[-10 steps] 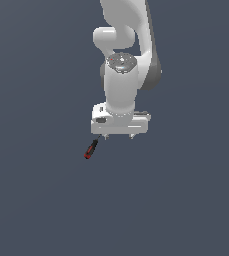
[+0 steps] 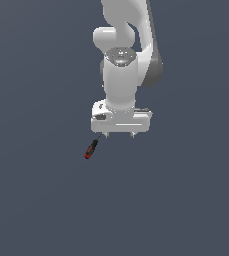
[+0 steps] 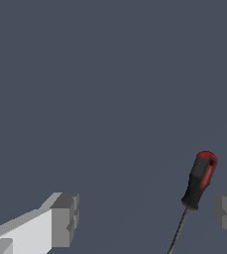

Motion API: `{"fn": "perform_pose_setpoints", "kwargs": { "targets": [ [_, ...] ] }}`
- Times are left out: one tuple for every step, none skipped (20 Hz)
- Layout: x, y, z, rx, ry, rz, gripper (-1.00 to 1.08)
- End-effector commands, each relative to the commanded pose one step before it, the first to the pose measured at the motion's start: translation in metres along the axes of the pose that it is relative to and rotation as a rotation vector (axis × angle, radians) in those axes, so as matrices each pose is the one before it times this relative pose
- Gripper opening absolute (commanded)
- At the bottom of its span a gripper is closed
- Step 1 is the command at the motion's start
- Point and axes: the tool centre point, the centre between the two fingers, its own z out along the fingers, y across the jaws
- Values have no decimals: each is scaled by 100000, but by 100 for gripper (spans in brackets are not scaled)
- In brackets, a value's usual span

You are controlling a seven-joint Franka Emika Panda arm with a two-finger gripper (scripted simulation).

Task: Pick up the object and move it to a goal position.

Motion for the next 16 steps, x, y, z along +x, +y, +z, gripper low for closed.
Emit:
{"fn": "perform_pose_setpoints", "kwargs": {
  "targets": [
    [43,-78,-183,403,323,291,100],
    [-15,19,53,-99,-94,-72,100],
    [-23,27,8,0,0,0,100],
    [-24,65,99,-44,-70,190,100],
    [-58,119,123,2,-39,329,100],
    [-87,176,186,-9,-68,473,100],
    [-116,236,248,-24,-100,617,100],
    [-145,293,310,-38,-129,760,100],
    [-175,348,368,-51,-155,899,100],
    [-203,404,423,-64,-180,1040,100],
    [-231,456,473,-75,-199,1174,100],
    [-261,514,526,-87,-220,1325,100],
    [-292,572,576,-103,-240,1473,100],
    [-325,631,628,-124,-263,1620,100],
    [-359,693,679,-149,-285,1772,100],
    [-394,755,728,-175,-306,1925,100]
  ]
}}
